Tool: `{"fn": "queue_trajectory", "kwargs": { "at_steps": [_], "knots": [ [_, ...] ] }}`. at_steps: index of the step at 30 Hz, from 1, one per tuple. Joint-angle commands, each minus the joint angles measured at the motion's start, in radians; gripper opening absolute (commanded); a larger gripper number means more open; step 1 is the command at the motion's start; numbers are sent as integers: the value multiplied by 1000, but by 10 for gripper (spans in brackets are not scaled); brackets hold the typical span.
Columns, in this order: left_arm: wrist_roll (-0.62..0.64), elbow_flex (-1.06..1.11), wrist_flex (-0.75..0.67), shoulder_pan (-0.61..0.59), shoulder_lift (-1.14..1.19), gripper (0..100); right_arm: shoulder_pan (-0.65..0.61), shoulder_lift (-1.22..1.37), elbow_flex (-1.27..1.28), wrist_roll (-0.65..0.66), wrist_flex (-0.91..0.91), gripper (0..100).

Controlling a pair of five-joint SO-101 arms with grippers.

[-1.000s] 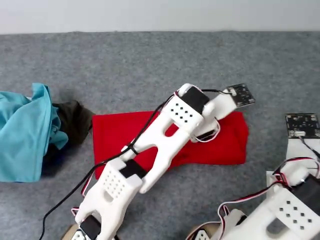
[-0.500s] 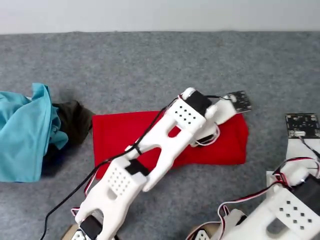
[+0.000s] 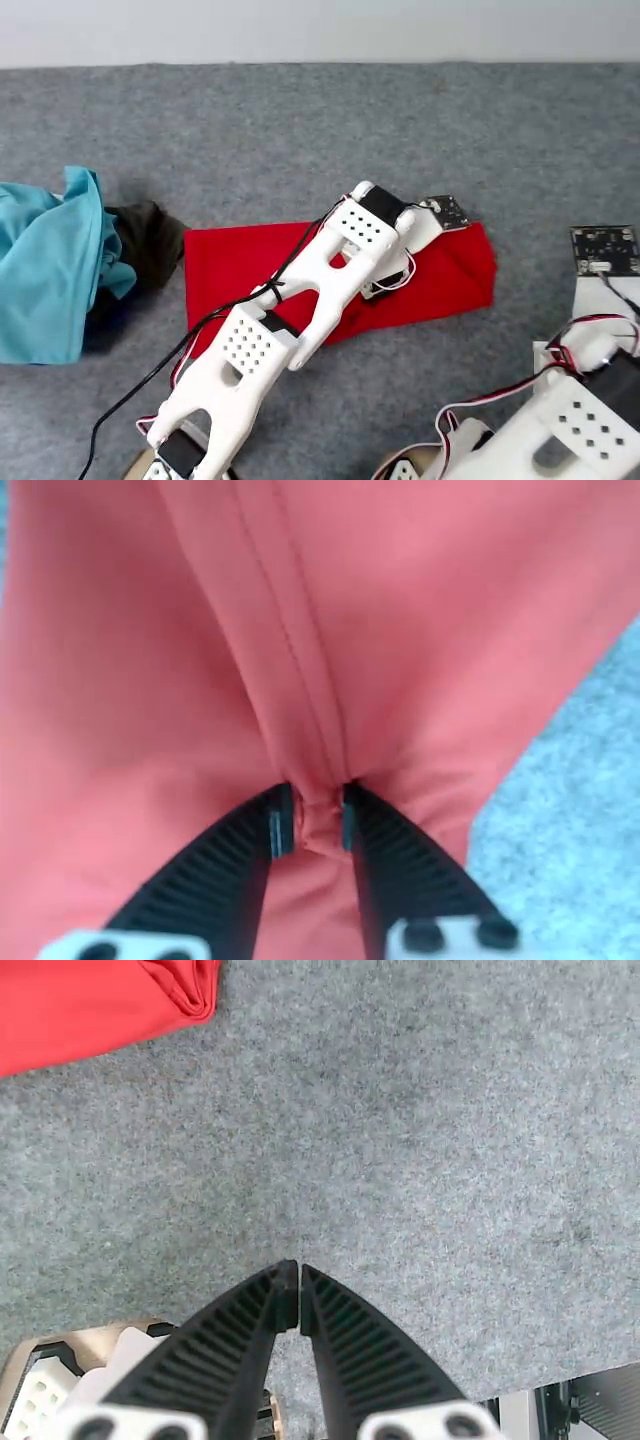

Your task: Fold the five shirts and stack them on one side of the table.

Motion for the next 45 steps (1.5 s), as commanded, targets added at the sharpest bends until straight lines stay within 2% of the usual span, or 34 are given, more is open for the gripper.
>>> {"fn": "queue_trajectory", "kwargs": {
  "at_steps": [1,6,12,15,19,22,29,36,39,45],
  "knots": [
    [14,-8,25,-6,-137,93,-59,-8,8,5,-15,9],
    [52,13,26,-9,-281,93,-188,-7,12,-5,-44,9],
    [52,199,26,-57,-462,93,-328,133,12,-103,-107,9],
    [52,311,25,-152,-568,83,-412,260,6,-152,-148,9],
    [48,427,25,-322,-729,16,-527,390,6,-189,-240,9],
    [44,527,25,-459,-848,15,-587,473,8,-216,-325,9],
    [0,725,25,-723,-1051,15,-605,711,12,-222,-516,9],
    [-3,825,25,-934,-1172,15,-607,1023,6,-219,-664,9],
    [-3,865,25,-997,-1227,15,-608,1064,-20,-222,-647,9],
    [-5,917,25,-1086,-1335,15,-618,935,-172,-224,-449,9]
  ]
}}
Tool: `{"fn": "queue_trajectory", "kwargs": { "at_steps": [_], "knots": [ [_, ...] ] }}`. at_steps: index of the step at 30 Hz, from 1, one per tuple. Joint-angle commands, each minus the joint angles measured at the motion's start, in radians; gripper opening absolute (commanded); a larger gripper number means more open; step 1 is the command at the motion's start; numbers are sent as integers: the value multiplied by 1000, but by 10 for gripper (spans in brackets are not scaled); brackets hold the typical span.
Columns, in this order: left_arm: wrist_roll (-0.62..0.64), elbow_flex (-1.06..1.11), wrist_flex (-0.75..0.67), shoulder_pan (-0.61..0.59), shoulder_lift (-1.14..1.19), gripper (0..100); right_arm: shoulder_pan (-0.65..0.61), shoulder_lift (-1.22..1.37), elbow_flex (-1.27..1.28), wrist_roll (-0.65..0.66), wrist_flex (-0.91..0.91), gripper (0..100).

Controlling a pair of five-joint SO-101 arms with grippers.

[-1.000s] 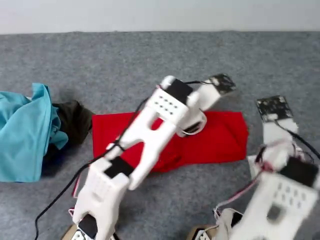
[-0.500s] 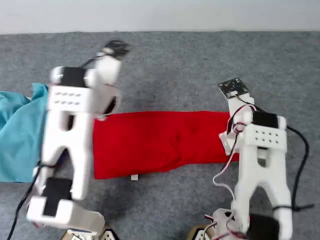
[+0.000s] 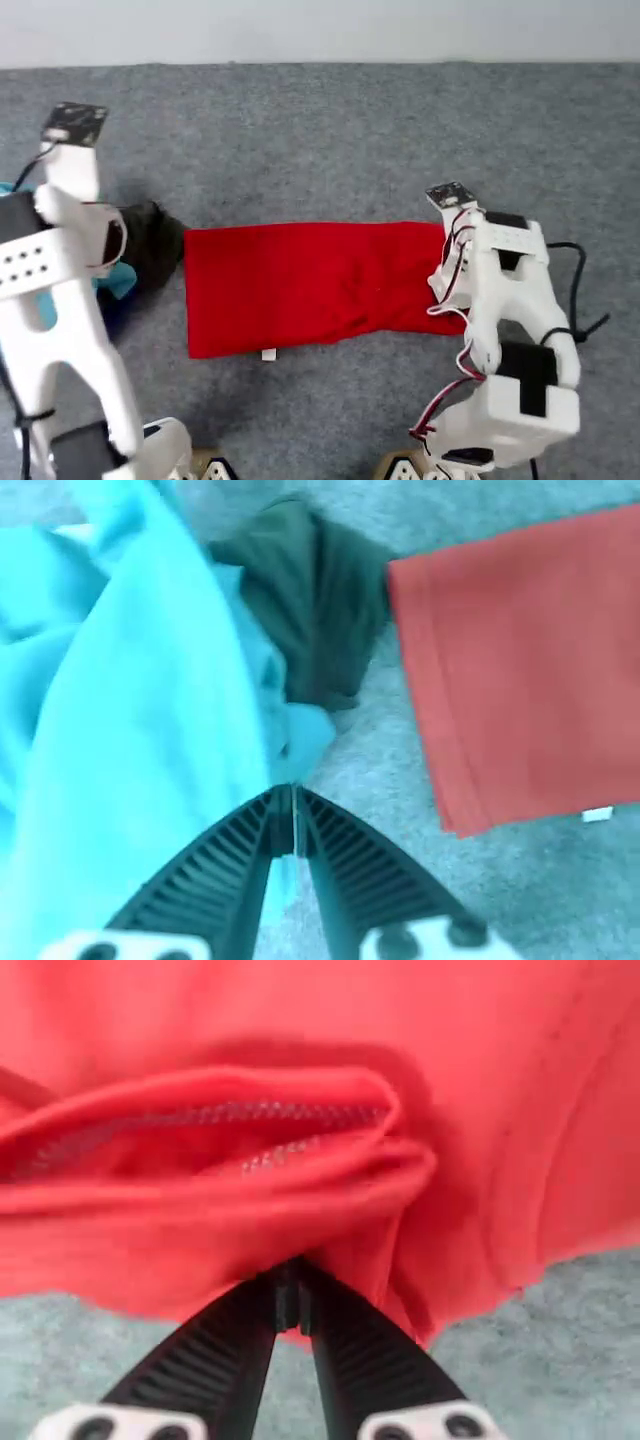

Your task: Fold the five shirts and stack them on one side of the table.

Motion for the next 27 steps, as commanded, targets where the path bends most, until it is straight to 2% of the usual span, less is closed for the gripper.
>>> {"fn": "queue_trajectory", "kwargs": {
  "at_steps": [1,7,11,15,17,22,27],
  "knots": [
    [-8,2,21,-58,-81,15,-27,-127,-129,-8,119,9],
    [-3,2,21,-210,-109,15,-186,-209,-272,-29,277,9],
    [-6,2,21,-295,-107,15,-349,-208,-336,-204,286,9],
    [-6,2,21,-325,-109,15,-533,-208,-351,-390,188,17],
    [-6,2,21,-325,-109,15,-622,-206,-350,-446,102,59],
    [-3,2,21,-325,-110,15,-785,-153,-354,-486,-74,214],
    [-2,2,21,-325,-110,15,-914,-8,-379,-609,-159,221]
  ]
}}
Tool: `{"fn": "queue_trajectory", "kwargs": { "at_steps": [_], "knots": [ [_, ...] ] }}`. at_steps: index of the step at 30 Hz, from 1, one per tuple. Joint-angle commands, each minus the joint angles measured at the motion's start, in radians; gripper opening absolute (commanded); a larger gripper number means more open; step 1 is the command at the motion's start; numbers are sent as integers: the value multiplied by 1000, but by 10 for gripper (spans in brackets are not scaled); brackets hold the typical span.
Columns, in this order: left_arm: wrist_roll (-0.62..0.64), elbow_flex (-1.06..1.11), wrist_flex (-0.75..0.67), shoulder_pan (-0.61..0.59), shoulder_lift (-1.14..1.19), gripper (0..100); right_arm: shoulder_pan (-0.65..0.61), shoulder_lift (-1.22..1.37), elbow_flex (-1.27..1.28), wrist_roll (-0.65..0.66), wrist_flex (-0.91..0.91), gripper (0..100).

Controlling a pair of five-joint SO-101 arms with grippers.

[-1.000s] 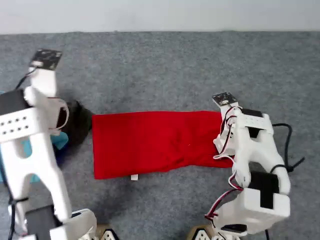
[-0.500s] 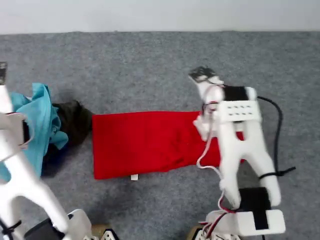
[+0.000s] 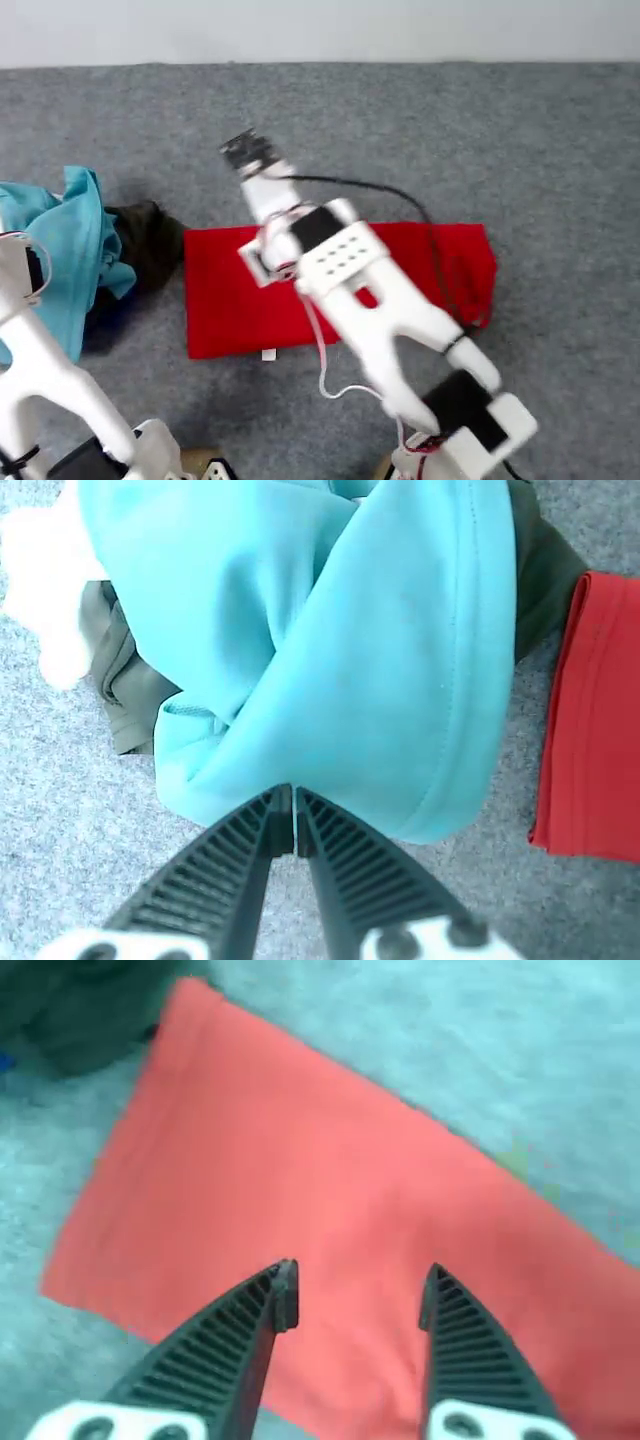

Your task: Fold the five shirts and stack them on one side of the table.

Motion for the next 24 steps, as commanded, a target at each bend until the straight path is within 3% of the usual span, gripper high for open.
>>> {"fn": "queue_trajectory", "kwargs": {
  "at_steps": [1,12,24],
  "knots": [
    [-2,-4,21,-3,-38,15,-87,81,-100,-94,-39,225],
    [-2,-4,21,-3,-38,15,-197,503,-617,-272,139,285],
    [0,19,20,-2,-38,15,-237,926,-1109,-298,377,285]
  ]
}}
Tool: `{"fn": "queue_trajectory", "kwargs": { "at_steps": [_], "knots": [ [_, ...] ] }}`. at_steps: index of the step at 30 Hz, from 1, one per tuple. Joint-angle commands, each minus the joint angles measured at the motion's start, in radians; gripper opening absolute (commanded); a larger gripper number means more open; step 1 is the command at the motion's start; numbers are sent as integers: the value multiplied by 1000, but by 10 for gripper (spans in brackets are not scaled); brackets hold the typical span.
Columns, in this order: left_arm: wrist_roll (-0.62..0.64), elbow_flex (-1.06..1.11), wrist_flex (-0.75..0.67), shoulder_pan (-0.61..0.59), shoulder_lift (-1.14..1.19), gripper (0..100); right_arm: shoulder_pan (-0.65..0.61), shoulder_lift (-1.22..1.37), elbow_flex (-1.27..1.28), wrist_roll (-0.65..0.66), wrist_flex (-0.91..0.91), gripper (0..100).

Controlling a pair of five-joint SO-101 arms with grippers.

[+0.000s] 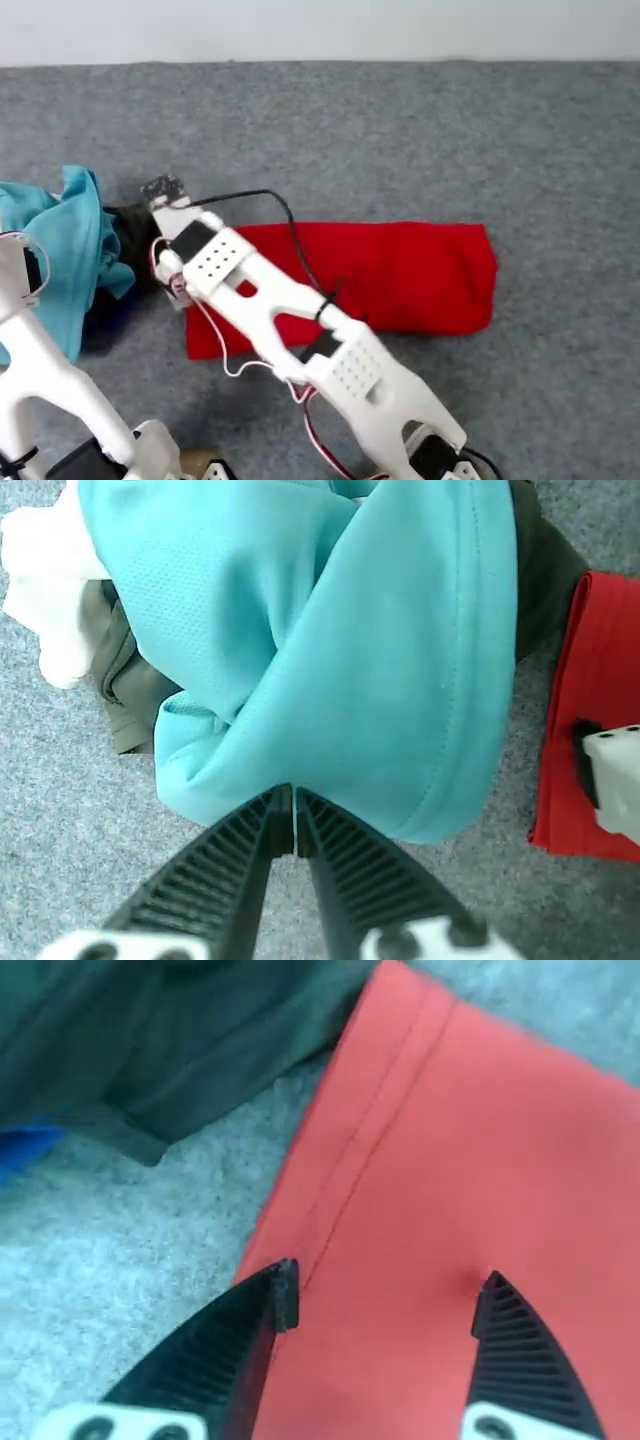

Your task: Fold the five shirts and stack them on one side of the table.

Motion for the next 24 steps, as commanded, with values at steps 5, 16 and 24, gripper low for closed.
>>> {"fn": "queue_trajectory", "kwargs": {
  "at_steps": [5,16,24],
  "knots": [
    [0,65,17,0,-38,15,-38,130,-235,-8,107,285],
    [-2,68,3,0,-38,15,-30,214,-250,-6,142,256],
    [-2,67,3,0,-38,15,-5,216,-250,52,162,50]
  ]
}}
